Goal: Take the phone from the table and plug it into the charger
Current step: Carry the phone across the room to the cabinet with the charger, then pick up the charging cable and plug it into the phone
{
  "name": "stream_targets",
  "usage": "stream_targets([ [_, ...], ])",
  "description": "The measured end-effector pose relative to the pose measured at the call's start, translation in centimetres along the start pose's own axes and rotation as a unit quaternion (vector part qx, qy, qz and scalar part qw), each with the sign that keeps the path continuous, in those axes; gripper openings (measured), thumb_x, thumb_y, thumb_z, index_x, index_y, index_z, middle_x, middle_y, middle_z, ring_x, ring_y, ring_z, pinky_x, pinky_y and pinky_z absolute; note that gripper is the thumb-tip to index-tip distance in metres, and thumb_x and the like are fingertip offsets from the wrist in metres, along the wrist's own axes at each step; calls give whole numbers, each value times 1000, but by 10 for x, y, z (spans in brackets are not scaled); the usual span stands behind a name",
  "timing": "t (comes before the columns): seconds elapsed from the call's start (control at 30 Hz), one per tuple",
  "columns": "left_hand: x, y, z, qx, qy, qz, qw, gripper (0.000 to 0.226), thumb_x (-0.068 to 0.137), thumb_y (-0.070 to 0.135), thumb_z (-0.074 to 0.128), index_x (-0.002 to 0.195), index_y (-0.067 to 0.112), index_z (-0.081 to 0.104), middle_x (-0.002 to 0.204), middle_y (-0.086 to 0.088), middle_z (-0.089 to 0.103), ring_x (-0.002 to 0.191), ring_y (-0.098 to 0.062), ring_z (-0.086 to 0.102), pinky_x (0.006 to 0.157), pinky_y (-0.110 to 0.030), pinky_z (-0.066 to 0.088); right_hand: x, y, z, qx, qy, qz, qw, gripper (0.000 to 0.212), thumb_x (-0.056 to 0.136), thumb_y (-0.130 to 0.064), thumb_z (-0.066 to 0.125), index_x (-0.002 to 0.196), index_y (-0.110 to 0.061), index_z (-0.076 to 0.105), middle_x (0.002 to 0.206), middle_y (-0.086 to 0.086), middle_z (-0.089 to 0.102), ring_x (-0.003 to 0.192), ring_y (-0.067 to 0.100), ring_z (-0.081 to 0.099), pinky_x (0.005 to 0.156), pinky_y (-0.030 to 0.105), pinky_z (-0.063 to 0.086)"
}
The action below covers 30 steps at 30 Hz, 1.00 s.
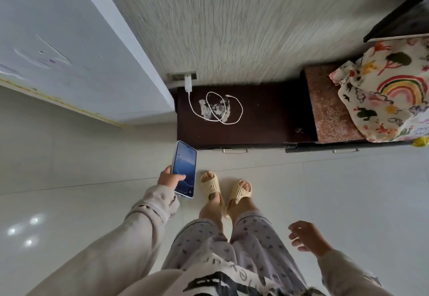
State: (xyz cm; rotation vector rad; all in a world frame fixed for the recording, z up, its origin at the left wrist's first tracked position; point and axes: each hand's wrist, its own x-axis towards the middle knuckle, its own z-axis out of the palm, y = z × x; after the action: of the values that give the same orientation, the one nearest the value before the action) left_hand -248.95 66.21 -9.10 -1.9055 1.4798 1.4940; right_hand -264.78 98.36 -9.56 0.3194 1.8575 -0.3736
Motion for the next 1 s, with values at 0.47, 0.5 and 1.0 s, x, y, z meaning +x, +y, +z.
stream_targets([
  [0.47,149,-20,83,-144,-12,-134,980,37,85,-4,54,121,-5,51,101,-22,59,97,-36,56,82,-42,48,210,-149,15,-56,-29,-42,997,19,89,-1,44,76,-7,57,62,7,55,49,17,49,48,22,35],
  [0.5,162,-22,90,-163,-12,-138,977,35,84,-4,54,120,-3,52,94,-17,59,92,-32,55,76,-38,47,231,-168,18,-51,-18,-61,997,18,89,-1,43,79,-6,57,63,9,56,48,17,49,47,22,36],
  [1.0,268,-37,119,-205,-24,-128,970,26,81,-8,56,87,17,57,86,-13,62,91,-33,59,93,-48,47,392,-399,79,-320,268,-324,849,43,88,-16,51,130,-8,43,138,16,40,126,36,37,99,49,37],
])
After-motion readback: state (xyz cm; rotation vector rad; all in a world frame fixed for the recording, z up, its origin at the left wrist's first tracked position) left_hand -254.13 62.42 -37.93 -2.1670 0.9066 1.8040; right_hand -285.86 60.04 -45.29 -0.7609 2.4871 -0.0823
